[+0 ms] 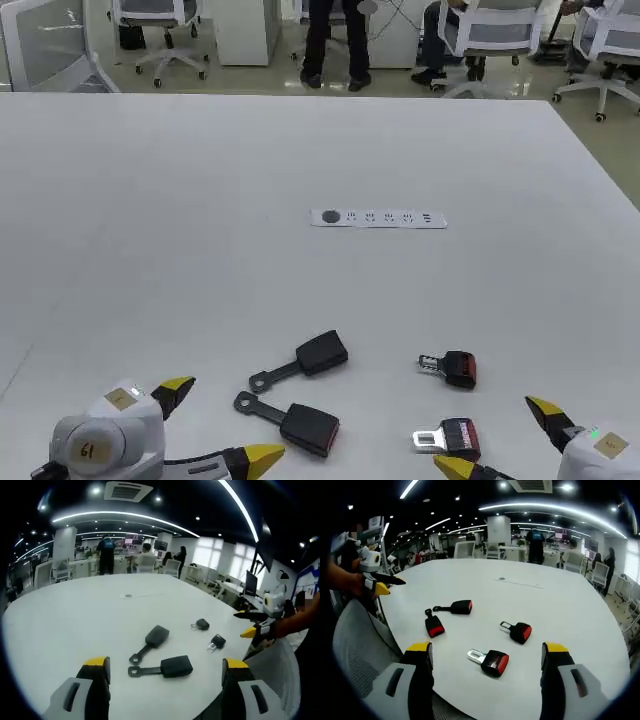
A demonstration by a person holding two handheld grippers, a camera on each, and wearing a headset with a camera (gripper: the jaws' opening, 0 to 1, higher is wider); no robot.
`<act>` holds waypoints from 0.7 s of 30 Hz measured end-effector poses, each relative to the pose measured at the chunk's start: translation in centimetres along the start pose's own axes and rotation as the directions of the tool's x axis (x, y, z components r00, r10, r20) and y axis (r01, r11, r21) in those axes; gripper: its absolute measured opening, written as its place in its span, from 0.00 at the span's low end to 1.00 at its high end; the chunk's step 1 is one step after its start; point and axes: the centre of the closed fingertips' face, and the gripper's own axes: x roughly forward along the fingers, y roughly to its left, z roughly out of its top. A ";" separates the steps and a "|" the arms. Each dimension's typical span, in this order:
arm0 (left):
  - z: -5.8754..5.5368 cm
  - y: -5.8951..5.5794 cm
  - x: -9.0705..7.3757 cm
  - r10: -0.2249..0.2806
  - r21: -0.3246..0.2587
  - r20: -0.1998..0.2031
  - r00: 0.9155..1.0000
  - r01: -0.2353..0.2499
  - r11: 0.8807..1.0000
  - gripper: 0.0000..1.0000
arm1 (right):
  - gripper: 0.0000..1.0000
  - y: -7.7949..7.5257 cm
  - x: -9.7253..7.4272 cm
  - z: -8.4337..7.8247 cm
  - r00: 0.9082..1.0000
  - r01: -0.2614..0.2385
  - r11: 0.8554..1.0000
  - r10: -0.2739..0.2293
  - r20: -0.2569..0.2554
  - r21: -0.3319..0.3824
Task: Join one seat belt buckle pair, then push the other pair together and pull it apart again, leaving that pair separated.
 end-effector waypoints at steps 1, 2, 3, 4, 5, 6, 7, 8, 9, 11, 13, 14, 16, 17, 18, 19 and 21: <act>-0.1 0.0 0.0 0.000 0.001 0.000 1.000 0.000 1.000 0.94 | 0.90 0.0 0.0 0.1 1.000 0.001 1.000 -0.001 0.003 0.006; -0.1 0.0 0.0 0.000 0.002 -0.003 1.000 0.000 1.000 0.94 | 0.90 -0.1 -0.1 0.1 1.000 0.003 1.000 -0.003 0.005 0.010; 0.0 -0.1 0.0 0.000 0.003 -0.001 1.000 0.000 1.000 0.94 | 0.90 -0.1 -0.1 0.1 1.000 0.004 1.000 -0.004 0.006 0.011; 0.0 -0.1 -0.1 0.000 0.003 0.000 1.000 0.000 1.000 0.94 | 0.90 -0.2 -0.1 0.1 1.000 0.005 1.000 -0.005 0.006 0.011; 0.0 -0.1 0.0 0.001 0.001 0.000 1.000 -0.001 1.000 0.94 | 0.90 -0.2 -0.1 0.2 1.000 0.005 1.000 -0.005 0.008 0.010; 0.0 -0.1 0.0 0.001 0.002 0.001 1.000 -0.001 1.000 0.94 | 0.90 -0.3 -0.1 0.2 1.000 0.005 1.000 -0.005 0.010 0.010; 0.1 -0.1 0.0 0.002 0.003 0.002 1.000 -0.002 1.000 0.94 | 0.90 -0.3 -0.1 0.3 1.000 0.005 1.000 -0.006 0.012 0.010; 0.1 -0.2 -0.1 0.001 0.002 0.003 1.000 -0.001 1.000 0.94 | 0.90 -0.3 -0.1 0.3 1.000 0.006 1.000 -0.006 0.013 0.010; 0.1 -0.2 -0.1 0.000 0.001 0.004 1.000 0.000 1.000 0.94 | 0.90 -0.4 -0.1 0.3 1.000 0.007 1.000 -0.007 0.015 0.010; 0.1 -0.3 0.0 -0.001 0.005 -0.001 1.000 0.001 1.000 0.94 | 0.90 -0.5 -0.2 0.2 1.000 0.008 1.000 -0.008 0.015 0.008; 0.2 -0.4 -0.1 -0.003 0.006 0.001 1.000 0.003 1.000 0.94 | 0.90 -0.6 -0.2 0.3 1.000 0.008 1.000 -0.008 0.016 0.005; 0.2 -0.4 -0.1 -0.004 0.005 0.003 1.000 0.004 1.000 0.94 | 0.90 -0.6 -0.2 0.3 1.000 0.008 1.000 -0.008 0.016 0.005; 0.3 -0.4 -0.1 -0.004 0.009 0.004 1.000 0.004 1.000 0.94 | 0.90 -0.6 -0.3 0.4 1.000 0.007 1.000 -0.007 0.015 0.005; 0.4 -0.4 -0.1 -0.004 0.010 0.003 1.000 0.004 1.000 0.94 | 0.91 -0.6 -0.3 0.4 1.000 0.008 1.000 -0.008 0.016 0.006; 0.4 -0.4 -0.1 -0.005 0.011 0.004 1.000 0.005 1.000 0.95 | 0.91 -0.6 -0.3 0.5 1.000 0.008 1.000 -0.008 0.016 0.007; 0.4 -0.3 0.0 -0.005 0.011 0.003 1.000 0.005 1.000 0.95 | 0.91 -0.6 -0.3 0.5 1.000 0.007 1.000 -0.007 0.017 0.008; 0.3 0.0 0.0 -0.006 0.013 0.003 1.000 0.006 1.000 0.95 | 0.91 -0.6 -0.3 0.6 1.000 0.008 1.000 -0.008 0.018 0.007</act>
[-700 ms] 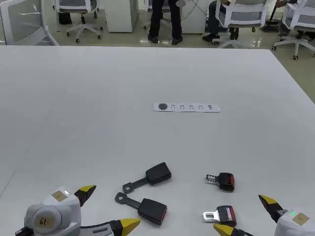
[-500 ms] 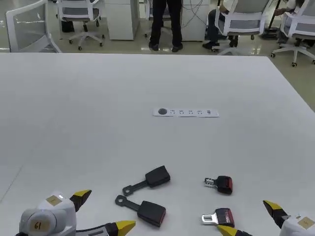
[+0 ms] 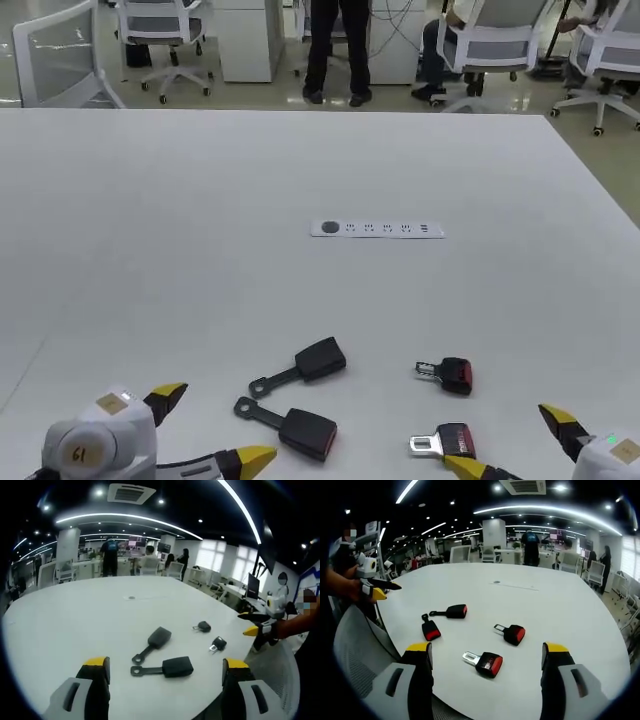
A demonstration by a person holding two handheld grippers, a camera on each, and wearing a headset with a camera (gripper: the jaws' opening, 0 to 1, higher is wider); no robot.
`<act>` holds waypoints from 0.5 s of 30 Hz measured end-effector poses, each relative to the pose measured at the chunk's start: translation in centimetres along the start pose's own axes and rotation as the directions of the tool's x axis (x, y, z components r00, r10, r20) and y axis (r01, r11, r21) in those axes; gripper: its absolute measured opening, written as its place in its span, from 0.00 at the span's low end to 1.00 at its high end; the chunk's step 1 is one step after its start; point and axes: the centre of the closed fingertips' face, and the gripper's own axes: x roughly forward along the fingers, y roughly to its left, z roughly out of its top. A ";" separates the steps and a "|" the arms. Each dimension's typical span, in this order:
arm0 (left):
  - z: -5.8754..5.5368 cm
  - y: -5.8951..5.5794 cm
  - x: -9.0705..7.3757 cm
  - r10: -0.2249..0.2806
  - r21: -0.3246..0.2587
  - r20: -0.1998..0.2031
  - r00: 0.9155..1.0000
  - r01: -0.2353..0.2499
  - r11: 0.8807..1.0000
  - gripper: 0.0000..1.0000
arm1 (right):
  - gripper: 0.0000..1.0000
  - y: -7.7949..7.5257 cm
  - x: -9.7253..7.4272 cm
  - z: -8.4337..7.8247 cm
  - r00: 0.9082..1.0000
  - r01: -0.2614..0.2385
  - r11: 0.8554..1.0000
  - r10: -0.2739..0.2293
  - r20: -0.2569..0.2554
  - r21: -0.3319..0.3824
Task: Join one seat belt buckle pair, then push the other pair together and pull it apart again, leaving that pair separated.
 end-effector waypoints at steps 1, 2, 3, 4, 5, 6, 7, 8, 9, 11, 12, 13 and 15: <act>0.0 0.0 0.0 0.000 0.001 0.001 1.000 0.000 1.000 0.95 | 0.91 0.0 0.0 0.0 1.000 -0.001 1.000 0.001 -0.001 0.001; 0.1 0.0 0.0 0.000 0.001 0.001 1.000 0.000 1.000 0.95 | 0.91 0.0 0.0 0.0 1.000 -0.002 1.000 0.002 0.000 0.002; 0.1 -0.1 0.0 0.000 0.001 -0.001 1.000 0.000 1.000 0.95 | 0.91 0.0 0.0 -0.1 1.000 -0.003 1.000 0.003 0.000 0.004; 0.1 -0.2 -0.1 0.000 0.000 -0.002 1.000 0.000 1.000 0.95 | 0.91 0.0 0.0 -0.1 1.000 -0.004 1.000 0.004 -0.002 0.004; 0.1 -0.3 -0.1 0.000 -0.001 -0.001 1.000 0.000 1.000 0.95 | 0.91 0.0 0.0 -0.1 1.000 -0.004 1.000 0.004 -0.003 0.003; 0.2 -0.3 -0.1 -0.001 -0.002 0.000 1.000 0.001 1.000 0.95 | 0.91 0.1 0.0 -0.1 1.000 -0.005 1.000 0.005 -0.002 0.005; 0.2 -0.4 -0.1 -0.001 -0.002 -0.001 1.000 0.001 1.000 0.95 | 0.91 0.1 0.0 0.0 1.000 -0.006 1.000 0.006 -0.002 0.005; 0.2 -0.5 -0.1 -0.001 -0.001 -0.003 1.000 0.001 1.000 0.95 | 0.91 0.1 0.0 -0.1 1.000 -0.005 1.000 0.005 -0.003 0.005; 0.1 -0.5 -0.1 -0.001 0.000 -0.004 1.000 0.001 1.000 0.95 | 0.91 0.0 0.0 -0.1 1.000 -0.004 1.000 0.004 -0.004 0.004; 0.1 -0.4 -0.2 -0.002 0.000 -0.003 1.000 0.002 1.000 0.95 | 0.91 -0.1 -0.1 -0.1 1.000 0.001 1.000 -0.001 -0.001 0.003; 0.1 -0.4 -0.2 -0.002 -0.002 -0.003 1.000 0.002 1.000 0.95 | 0.90 -0.1 -0.1 -0.1 1.000 0.001 1.000 -0.001 -0.001 0.004; 0.1 -0.4 -0.2 -0.003 -0.002 -0.003 1.000 0.003 1.000 0.95 | 0.91 -0.1 -0.1 -0.1 1.000 0.000 1.000 0.000 -0.001 0.006; 0.2 -0.4 -0.2 -0.003 0.000 -0.002 1.000 0.003 1.000 0.95 | 0.91 -0.1 -0.1 -0.2 1.000 -0.001 1.000 0.001 -0.002 0.002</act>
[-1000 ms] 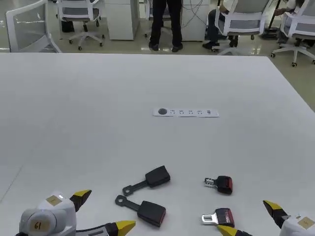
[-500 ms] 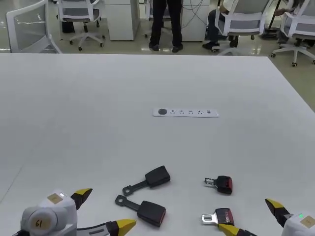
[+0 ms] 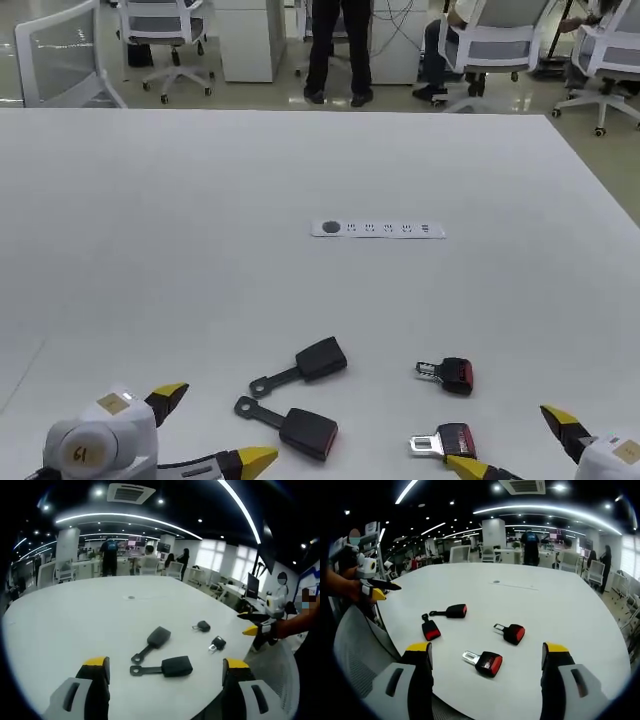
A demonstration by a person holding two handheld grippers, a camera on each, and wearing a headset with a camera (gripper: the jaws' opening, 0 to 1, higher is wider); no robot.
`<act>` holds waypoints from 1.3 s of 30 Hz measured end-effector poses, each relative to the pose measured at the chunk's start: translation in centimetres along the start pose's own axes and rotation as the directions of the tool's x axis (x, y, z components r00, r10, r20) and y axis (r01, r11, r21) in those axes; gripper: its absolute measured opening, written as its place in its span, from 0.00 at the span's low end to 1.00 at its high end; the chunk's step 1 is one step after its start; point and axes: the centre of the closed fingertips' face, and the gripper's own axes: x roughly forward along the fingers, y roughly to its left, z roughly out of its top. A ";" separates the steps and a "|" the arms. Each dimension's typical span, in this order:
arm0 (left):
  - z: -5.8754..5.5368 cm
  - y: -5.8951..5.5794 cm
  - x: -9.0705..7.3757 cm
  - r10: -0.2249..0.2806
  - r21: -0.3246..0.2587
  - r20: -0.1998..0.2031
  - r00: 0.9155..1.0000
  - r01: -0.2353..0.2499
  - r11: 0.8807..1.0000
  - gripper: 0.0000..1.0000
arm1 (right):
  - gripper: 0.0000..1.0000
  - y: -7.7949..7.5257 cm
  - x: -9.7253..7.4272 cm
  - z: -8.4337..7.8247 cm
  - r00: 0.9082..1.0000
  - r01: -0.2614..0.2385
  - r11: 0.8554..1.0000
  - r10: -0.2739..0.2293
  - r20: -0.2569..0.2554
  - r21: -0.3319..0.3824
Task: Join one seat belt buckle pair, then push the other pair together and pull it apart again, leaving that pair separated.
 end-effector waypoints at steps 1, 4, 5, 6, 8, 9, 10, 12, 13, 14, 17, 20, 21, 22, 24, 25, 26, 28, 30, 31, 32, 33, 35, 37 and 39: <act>0.0 0.0 0.0 0.000 -0.001 -0.001 1.000 0.000 1.000 0.95 | 0.91 0.0 0.0 0.0 1.000 0.000 1.000 0.000 -0.001 -0.001; 0.2 -0.2 0.0 -0.001 0.000 0.002 1.000 0.001 1.000 0.95 | 0.91 0.2 -0.2 0.2 1.000 0.000 1.000 0.000 0.003 0.000; 0.2 -0.2 0.0 -0.001 -0.001 0.003 1.000 0.001 1.000 0.95 | 0.91 0.2 -0.2 0.1 1.000 -0.001 1.000 0.001 0.001 0.000; 0.2 -0.2 0.0 -0.001 0.000 0.001 1.000 0.001 1.000 0.95 | 0.91 0.2 -0.2 0.1 1.000 -0.002 1.000 0.002 0.000 0.000; 0.1 -0.2 -0.1 -0.002 0.001 0.000 1.000 0.002 1.000 0.95 | 0.91 0.2 -0.2 0.0 1.000 -0.001 1.000 0.001 0.000 0.000; 0.1 -0.3 -0.1 -0.003 0.000 0.001 1.000 0.003 1.000 0.95 | 0.91 0.1 -0.2 0.0 1.000 -0.001 1.000 0.001 0.000 0.000; 0.1 -0.3 -0.1 -0.002 -0.001 0.001 1.000 0.002 1.000 0.95 | 0.91 0.1 -0.2 -0.1 1.000 -0.001 1.000 0.001 0.001 0.000; 0.0 -0.2 -0.1 -0.002 0.000 0.001 1.000 0.002 1.000 0.95 | 0.91 0.1 -0.2 -0.1 1.000 0.000 1.000 0.000 0.002 0.001; -0.1 -0.2 -0.1 -0.003 0.000 -0.001 1.000 0.003 1.000 0.95 | 0.91 0.1 -0.2 -0.1 1.000 -0.001 1.000 0.001 0.002 0.000; -0.1 -0.1 -0.1 -0.003 0.000 -0.001 1.000 0.003 1.000 0.95 | 0.91 0.1 -0.2 -0.1 1.000 -0.001 1.000 0.001 0.002 0.000; -0.4 0.1 -0.1 -0.005 -0.002 -0.001 1.000 0.005 1.000 0.95 | 0.91 0.1 -0.3 -0.2 1.000 0.000 1.000 0.000 -0.001 0.000; -0.4 0.0 -0.1 -0.007 -0.002 -0.002 1.000 0.007 1.000 0.95 | 0.91 0.2 -0.4 -0.3 1.000 -0.001 1.000 0.001 -0.003 0.000; -0.4 -0.1 -0.1 -0.008 -0.002 -0.002 1.000 0.008 1.000 0.96 | 0.91 0.2 -0.4 -0.3 1.000 -0.001 1.000 0.001 -0.003 -0.002; -0.3 -0.1 -0.1 -0.007 0.000 -0.002 1.000 0.007 1.000 0.95 | 0.91 0.2 -0.4 -0.3 1.000 -0.001 1.000 0.001 -0.002 -0.002; -0.3 -0.1 -0.1 -0.007 -0.003 0.000 1.000 0.007 1.000 0.96 | 0.91 0.2 -0.4 -0.3 1.000 -0.001 1.000 0.001 -0.003 0.000; -0.3 -0.1 -0.2 -0.008 -0.004 0.001 1.000 0.008 1.000 0.96 | 0.91 0.2 -0.4 -0.2 1.000 -0.002 1.000 0.002 -0.002 -0.001; -0.3 0.1 -0.1 -0.007 -0.003 0.002 1.000 0.007 1.000 0.96 | 0.91 0.2 -0.4 -0.2 1.000 -0.003 1.000 0.003 0.000 -0.002; -0.3 0.2 -0.1 -0.007 -0.001 0.002 1.000 0.007 1.000 0.96 | 0.91 0.2 -0.3 -0.2 1.000 -0.004 1.000 0.004 -0.002 -0.004; -0.3 0.3 -0.1 -0.007 -0.002 0.004 1.000 0.007 1.000 0.96 | 0.91 0.2 -0.3 -0.2 1.000 -0.003 1.000 0.003 -0.001 -0.005; -0.4 0.3 -0.1 -0.006 -0.003 0.004 1.000 0.006 1.000 0.96 | 0.91 0.2 -0.3 -0.2 1.000 -0.003 1.000 0.003 0.000 -0.004; -0.4 0.3 -0.1 -0.006 -0.002 0.004 1.000 0.006 1.000 0.96 | 0.91 0.2 -0.3 -0.2 1.000 -0.004 1.000 0.004 0.000 -0.003; -0.4 0.3 -0.1 -0.007 -0.002 0.003 1.000 0.007 1.000 0.95 | 0.91 0.2 -0.3 -0.3 1.000 -0.004 1.000 0.004 -0.001 -0.005; -0.4 0.2 -0.1 -0.007 -0.002 0.003 1.000 0.007 1.000 0.96 | 0.91 0.2 -0.4 -0.3 1.000 -0.003 1.000 0.003 -0.002 -0.006; -0.5 0.3 0.0 -0.008 -0.002 0.003 1.000 0.008 1.000 0.96 | 0.91 0.2 -0.4 -0.3 1.000 -0.002 1.000 0.002 -0.001 -0.004; -0.4 0.2 0.0 -0.008 -0.002 0.004 1.000 0.008 1.000 0.96 | 0.91 0.1 -0.5 -0.4 1.000 -0.001 1.000 0.001 -0.002 -0.007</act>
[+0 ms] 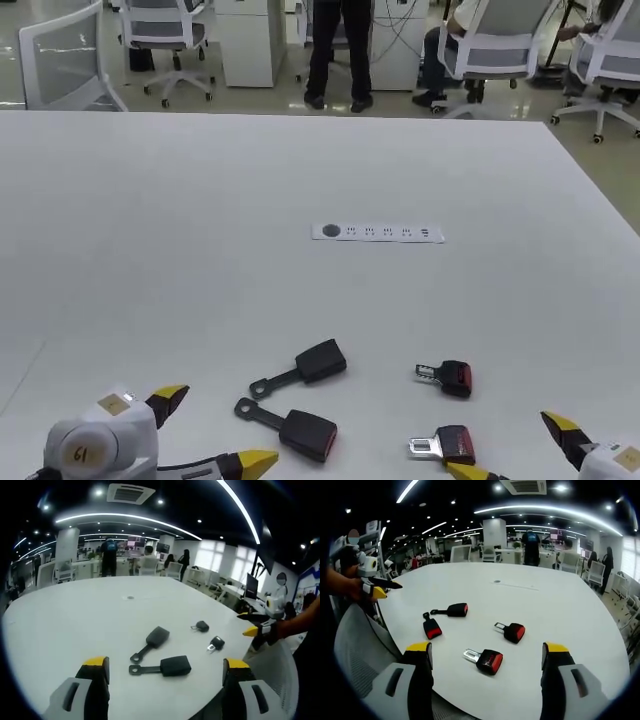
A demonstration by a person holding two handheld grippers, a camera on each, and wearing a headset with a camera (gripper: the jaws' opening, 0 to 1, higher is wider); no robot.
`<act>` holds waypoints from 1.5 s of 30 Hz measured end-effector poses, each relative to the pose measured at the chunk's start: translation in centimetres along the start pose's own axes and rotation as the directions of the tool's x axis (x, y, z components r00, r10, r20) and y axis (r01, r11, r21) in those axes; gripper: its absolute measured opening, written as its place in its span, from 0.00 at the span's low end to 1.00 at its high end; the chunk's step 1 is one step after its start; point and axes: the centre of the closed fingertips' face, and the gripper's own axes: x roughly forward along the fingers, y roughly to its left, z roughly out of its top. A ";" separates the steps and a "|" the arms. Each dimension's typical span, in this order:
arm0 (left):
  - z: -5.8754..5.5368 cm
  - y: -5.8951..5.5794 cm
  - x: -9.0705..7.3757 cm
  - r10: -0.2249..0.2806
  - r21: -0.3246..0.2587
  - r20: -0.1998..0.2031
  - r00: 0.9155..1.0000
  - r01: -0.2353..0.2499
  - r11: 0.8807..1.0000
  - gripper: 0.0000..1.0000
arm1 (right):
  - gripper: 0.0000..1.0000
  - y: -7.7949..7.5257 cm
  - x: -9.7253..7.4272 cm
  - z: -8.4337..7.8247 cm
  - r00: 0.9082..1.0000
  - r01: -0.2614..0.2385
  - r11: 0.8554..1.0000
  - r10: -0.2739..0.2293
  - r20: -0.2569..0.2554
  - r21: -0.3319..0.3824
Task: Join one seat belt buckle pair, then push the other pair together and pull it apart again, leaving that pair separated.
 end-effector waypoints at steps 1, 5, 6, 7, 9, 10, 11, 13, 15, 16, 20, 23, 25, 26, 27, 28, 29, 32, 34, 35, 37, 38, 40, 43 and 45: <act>0.0 0.0 0.0 0.000 0.000 0.000 1.000 0.000 1.000 0.96 | 0.91 0.0 0.0 0.0 1.000 0.000 1.000 0.000 0.001 0.000; 0.1 -0.2 0.0 -0.002 0.001 0.000 1.000 0.002 1.000 0.95 | 0.91 -0.1 -0.2 0.0 1.000 0.003 1.000 -0.003 -0.001 0.001; 0.1 -0.2 0.0 -0.001 0.002 0.000 1.000 0.001 1.000 0.95 | 0.91 -0.1 -0.2 0.0 1.000 0.003 1.000 -0.003 -0.001 0.002; 0.1 -0.3 0.0 -0.002 0.002 -0.001 1.000 0.002 1.000 0.95 | 0.91 -0.1 -0.2 -0.1 1.000 0.004 1.000 -0.004 -0.002 0.000; 0.1 -0.3 0.0 -0.004 0.002 0.000 1.000 0.004 1.000 0.95 | 0.91 0.0 -0.3 -0.1 1.000 0.002 1.000 -0.002 -0.003 0.002; 0.1 -0.2 0.0 -0.004 0.003 -0.001 1.000 0.004 1.000 0.95 | 0.91 0.1 -0.3 -0.1 1.000 0.001 1.000 -0.001 -0.004 0.001; 0.0 -0.1 0.0 -0.005 0.003 0.000 1.000 0.005 1.000 0.95 | 0.91 0.1 -0.3 -0.1 1.000 0.000 1.000 0.000 -0.006 -0.001; -0.1 -0.1 0.0 -0.007 0.002 -0.001 1.000 0.007 1.000 0.95 | 0.91 0.2 -0.4 -0.2 1.000 -0.002 1.000 0.002 -0.007 0.000; -0.2 -0.1 0.0 -0.009 0.005 -0.003 1.000 0.009 1.000 0.95 | 0.91 0.1 -0.4 -0.3 1.000 -0.003 1.000 0.002 -0.009 -0.003; -0.1 -0.1 -0.1 -0.011 0.006 -0.002 1.000 0.011 1.000 0.95 | 0.91 0.1 -0.4 -0.3 1.000 -0.004 1.000 0.004 -0.011 -0.003; 0.1 -0.4 0.0 -0.019 0.011 0.004 1.000 0.019 1.000 0.95 | 0.90 0.1 -0.5 -0.3 1.000 -0.005 1.000 0.005 -0.012 -0.010; 0.1 -0.6 0.0 -0.023 0.008 -0.002 1.000 0.023 1.000 0.96 | 0.90 0.0 -0.4 -0.4 1.000 -0.007 1.000 0.006 -0.016 -0.012; 0.0 -0.6 0.0 -0.025 0.009 -0.005 1.000 0.025 1.000 0.96 | 0.90 -0.2 -0.3 -0.6 1.000 -0.008 1.000 0.008 -0.018 -0.013; -0.1 -0.6 0.0 -0.027 0.009 -0.008 1.000 0.027 1.000 0.96 | 0.90 -0.1 -0.2 -0.7 1.000 -0.010 1.000 0.010 -0.021 -0.013; -0.2 -0.7 0.0 -0.028 0.010 -0.010 1.000 0.028 1.000 0.96 | 0.90 -0.1 -0.2 -0.7 1.000 -0.011 1.000 0.011 -0.023 -0.014; -0.2 -0.7 0.1 -0.030 0.010 -0.013 0.999 0.030 0.999 0.95 | 0.90 -0.1 -0.1 -0.7 1.000 -0.012 1.000 0.012 -0.025 -0.017; -0.3 -0.6 0.1 -0.032 0.009 -0.017 0.999 0.032 0.999 0.95 | 0.90 -0.1 -0.1 -0.7 1.000 -0.014 1.000 0.014 -0.026 -0.018; -0.4 -0.7 0.1 -0.035 0.008 -0.024 0.999 0.035 0.999 0.95 | 0.90 0.1 0.0 -0.7 0.999 -0.022 1.000 0.021 -0.033 -0.022; -0.5 -0.8 0.2 -0.038 0.010 -0.027 0.999 0.039 0.999 0.95 | 0.89 0.2 0.1 -0.8 0.999 -0.029 0.999 0.028 -0.037 -0.026; -0.6 -0.7 0.2 -0.041 0.010 -0.030 0.999 0.041 0.999 0.94 | 0.89 0.2 0.2 -0.9 0.999 -0.032 0.999 0.031 -0.040 -0.026; -0.6 -0.7 0.3 -0.045 0.012 -0.035 0.998 0.045 0.999 0.94 | 0.88 0.2 0.4 -1.1 0.998 -0.041 0.999 0.039 -0.046 -0.024; -0.6 -0.8 0.4 -0.047 0.015 -0.038 0.998 0.048 0.999 0.94 | 0.87 0.3 0.5 -1.1 0.998 -0.042 0.999 0.041 -0.049 -0.021; -0.7 -0.5 0.5 -0.046 0.022 -0.040 0.998 0.047 0.999 0.94 | 0.87 0.4 0.7 -1.3 0.998 -0.043 0.999 0.042 -0.055 -0.019; -1.0 -0.4 0.7 -0.049 0.015 -0.046 0.998 0.050 0.999 0.94 | 0.87 0.8 0.9 -1.3 0.997 -0.053 0.998 0.052 -0.059 -0.018; -1.2 -0.5 0.9 -0.054 0.019 -0.056 0.997 0.055 0.998 0.94 | 0.87 1.0 1.1 -1.3 0.996 -0.058 0.998 0.057 -0.064 -0.020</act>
